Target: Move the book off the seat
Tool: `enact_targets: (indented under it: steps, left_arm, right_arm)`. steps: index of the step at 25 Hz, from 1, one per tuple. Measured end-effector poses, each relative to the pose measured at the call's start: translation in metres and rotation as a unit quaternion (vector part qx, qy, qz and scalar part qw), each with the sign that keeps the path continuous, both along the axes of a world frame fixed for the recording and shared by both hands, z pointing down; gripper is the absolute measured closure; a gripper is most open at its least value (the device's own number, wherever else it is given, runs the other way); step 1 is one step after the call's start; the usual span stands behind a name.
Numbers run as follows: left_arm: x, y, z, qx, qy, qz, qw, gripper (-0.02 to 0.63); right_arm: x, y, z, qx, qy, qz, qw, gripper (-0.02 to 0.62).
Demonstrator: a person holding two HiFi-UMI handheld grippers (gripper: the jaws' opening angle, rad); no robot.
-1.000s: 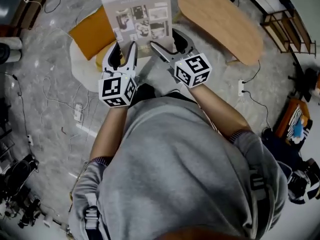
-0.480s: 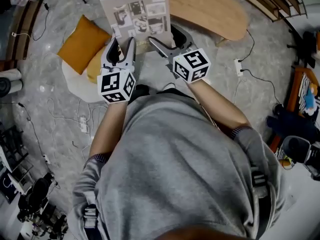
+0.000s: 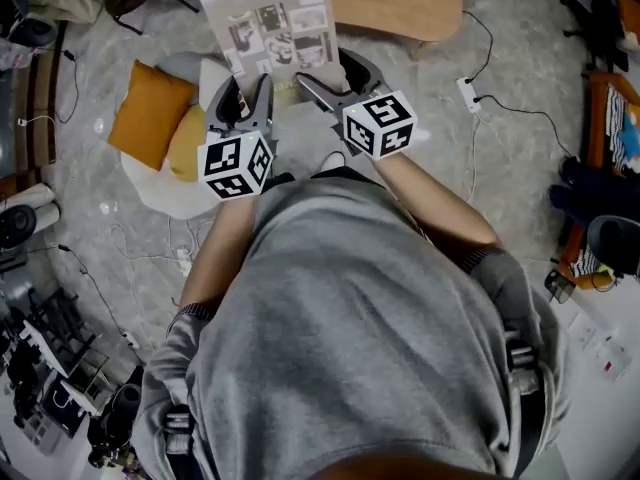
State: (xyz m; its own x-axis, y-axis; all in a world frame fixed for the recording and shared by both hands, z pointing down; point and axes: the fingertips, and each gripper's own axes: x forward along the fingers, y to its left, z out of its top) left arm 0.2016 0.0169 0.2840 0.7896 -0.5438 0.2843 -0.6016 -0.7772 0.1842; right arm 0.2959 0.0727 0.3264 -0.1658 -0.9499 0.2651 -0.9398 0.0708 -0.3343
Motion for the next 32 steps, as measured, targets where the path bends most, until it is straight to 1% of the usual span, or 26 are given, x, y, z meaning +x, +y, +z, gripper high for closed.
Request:
enact_targets:
  steps: [1, 5, 6, 9, 12, 18, 20, 23, 26, 32]
  left_arm:
    - [0.007, 0.0, 0.001, 0.0, -0.002, 0.009, 1.0, 0.382]
    - [0.013, -0.006, 0.006, 0.003, -0.006, 0.037, 0.9993, 0.38]
    - [0.021, -0.004, 0.007, 0.003, -0.007, 0.044, 0.999, 0.38]
    - [0.062, -0.003, 0.012, -0.006, -0.007, 0.066, 0.9978, 0.38]
    - [0.091, -0.019, 0.02, -0.019, -0.005, 0.083, 0.9964, 0.38]
    - [0.103, -0.04, 0.052, -0.035, 0.001, 0.118, 0.9924, 0.38]
    - [0.119, -0.057, 0.056, -0.039, 0.0, 0.13, 0.9907, 0.382]
    - [0.15, -0.101, 0.053, -0.049, 0.0, 0.149, 0.9876, 0.382]
    - [0.171, -0.138, 0.055, -0.057, -0.003, 0.167, 0.9842, 0.38]
    - [0.21, -0.174, 0.073, -0.072, -0.013, 0.205, 0.9761, 0.38]
  right_arm:
    - [0.006, 0.002, 0.002, -0.002, -0.003, 0.009, 1.0, 0.236]
    - [0.008, 0.001, 0.009, -0.008, -0.016, 0.04, 0.999, 0.238]
    - [0.015, 0.004, 0.01, -0.009, -0.017, 0.047, 0.999, 0.238]
    - [0.053, 0.01, 0.014, -0.017, -0.014, 0.069, 0.997, 0.238]
    - [0.08, -0.003, 0.02, -0.028, -0.013, 0.085, 0.996, 0.238]
    - [0.087, -0.016, 0.05, -0.041, -0.013, 0.121, 0.992, 0.236]
    - [0.101, -0.031, 0.054, -0.046, -0.015, 0.131, 0.99, 0.236]
    - [0.129, -0.071, 0.048, -0.057, -0.016, 0.148, 0.987, 0.236]
    - [0.146, -0.104, 0.05, -0.066, -0.023, 0.168, 0.983, 0.236]
    - [0.177, -0.135, 0.069, -0.081, -0.042, 0.206, 0.974, 0.236]
